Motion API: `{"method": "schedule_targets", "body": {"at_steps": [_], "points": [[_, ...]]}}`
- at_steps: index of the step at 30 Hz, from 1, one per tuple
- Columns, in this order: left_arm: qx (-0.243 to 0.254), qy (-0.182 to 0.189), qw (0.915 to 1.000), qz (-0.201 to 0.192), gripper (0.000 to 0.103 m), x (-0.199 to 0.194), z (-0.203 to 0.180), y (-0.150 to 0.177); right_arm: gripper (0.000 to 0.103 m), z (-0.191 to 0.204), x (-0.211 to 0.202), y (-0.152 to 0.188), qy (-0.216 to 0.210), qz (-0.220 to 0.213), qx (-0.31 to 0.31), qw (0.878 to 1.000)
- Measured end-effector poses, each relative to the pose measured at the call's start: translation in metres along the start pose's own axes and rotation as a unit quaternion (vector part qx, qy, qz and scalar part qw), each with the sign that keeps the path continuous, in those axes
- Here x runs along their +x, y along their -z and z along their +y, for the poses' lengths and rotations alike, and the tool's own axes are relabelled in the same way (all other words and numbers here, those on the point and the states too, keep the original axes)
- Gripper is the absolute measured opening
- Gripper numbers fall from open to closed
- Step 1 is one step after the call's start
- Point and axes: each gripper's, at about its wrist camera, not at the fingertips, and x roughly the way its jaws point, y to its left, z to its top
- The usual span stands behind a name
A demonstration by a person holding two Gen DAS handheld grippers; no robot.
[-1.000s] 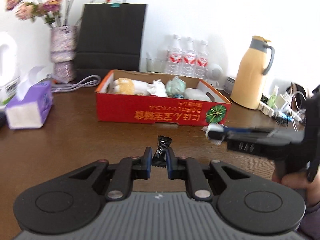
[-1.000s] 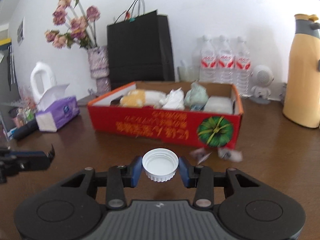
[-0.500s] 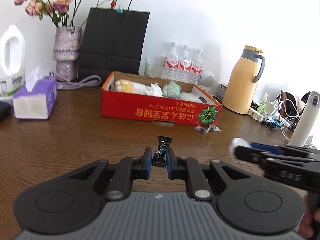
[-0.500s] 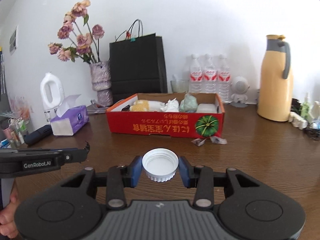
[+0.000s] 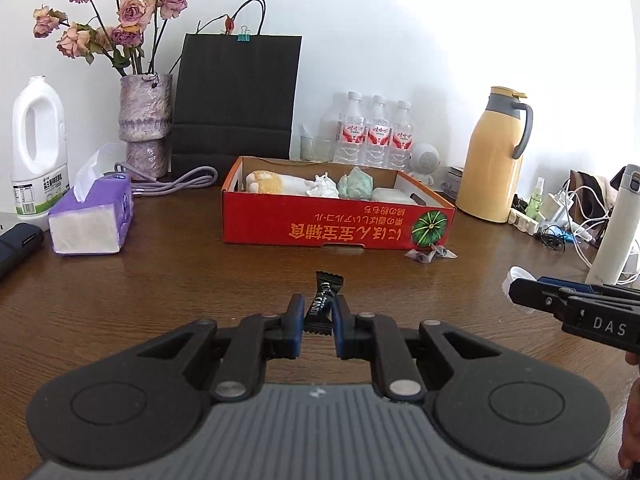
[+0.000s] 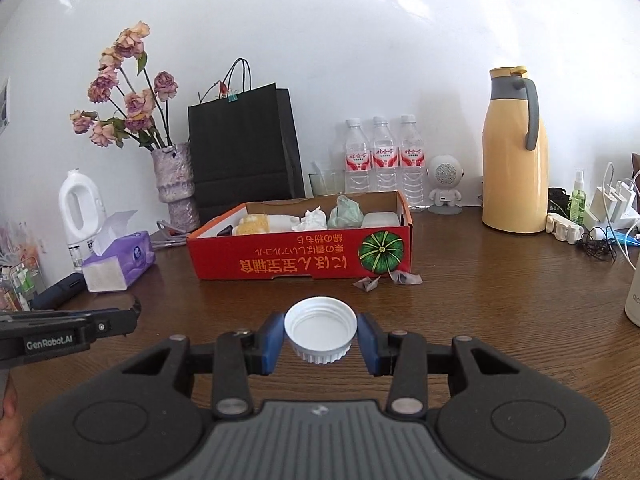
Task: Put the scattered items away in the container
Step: 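Carry the black candy toward the box with the left gripper while the right gripper carries the lid, then drop the candy into the box with the left gripper while the right gripper drops the lid there, then withdraw both grippers from the box back over the table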
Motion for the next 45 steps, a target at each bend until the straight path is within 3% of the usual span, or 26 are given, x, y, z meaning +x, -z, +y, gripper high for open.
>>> {"method": "schedule_targets", "body": {"at_steps": [5,9,12,16,19,22,26,29,34,43,44,45], "points": [[0.001,0.003,1.0,-0.004,0.015,0.016,0.006,-0.019,0.039,-0.003,0.009,-0.013,-0.017,-0.012,-0.005,1.0],[0.012,0.02,0.9986,-0.046,0.015,0.043,0.005,-0.079,0.039,-0.005,0.041,-0.055,-0.032,-0.031,-0.007,0.999],[0.038,0.011,0.9983,-0.043,0.015,0.088,0.004,-0.126,0.039,-0.007,0.085,-0.103,-0.028,-0.023,-0.001,0.999],[0.028,-0.007,0.9986,0.045,0.015,0.173,0.024,-0.166,0.039,-0.011,0.163,-0.157,-0.052,0.041,-0.01,0.998],[0.044,-0.033,0.9926,0.108,0.015,0.225,0.036,-0.167,0.039,-0.016,0.231,-0.176,-0.035,0.134,-0.018,0.99],[0.068,-0.039,0.9871,0.139,0.016,0.258,0.042,-0.163,0.039,-0.014,0.289,-0.183,-0.028,0.195,-0.019,0.98],[0.055,-0.035,0.9828,0.173,0.017,0.285,0.054,-0.16,0.039,-0.004,0.344,-0.178,-0.021,0.235,-0.028,0.971],[0.067,-0.021,0.9818,0.176,0.032,0.293,0.055,-0.159,0.039,0.001,0.372,-0.17,-0.014,0.258,-0.041,0.965],[0.059,-0.014,0.9841,0.167,0.043,0.301,0.054,-0.162,0.044,0.006,0.387,-0.155,-0.018,0.277,-0.052,0.959],[0.036,-0.02,0.9867,0.157,0.044,0.289,0.047,-0.175,0.049,-0.019,0.36,-0.177,-0.027,0.247,-0.003,0.969],[0.036,-0.022,0.9874,0.152,0.05,0.285,0.045,-0.178,0.052,-0.021,0.355,-0.181,-0.022,0.247,0.003,0.969],[0.034,-0.026,0.9883,0.147,0.063,0.281,0.044,-0.181,0.058,-0.022,0.35,-0.183,-0.02,0.246,0.006,0.969]]}}
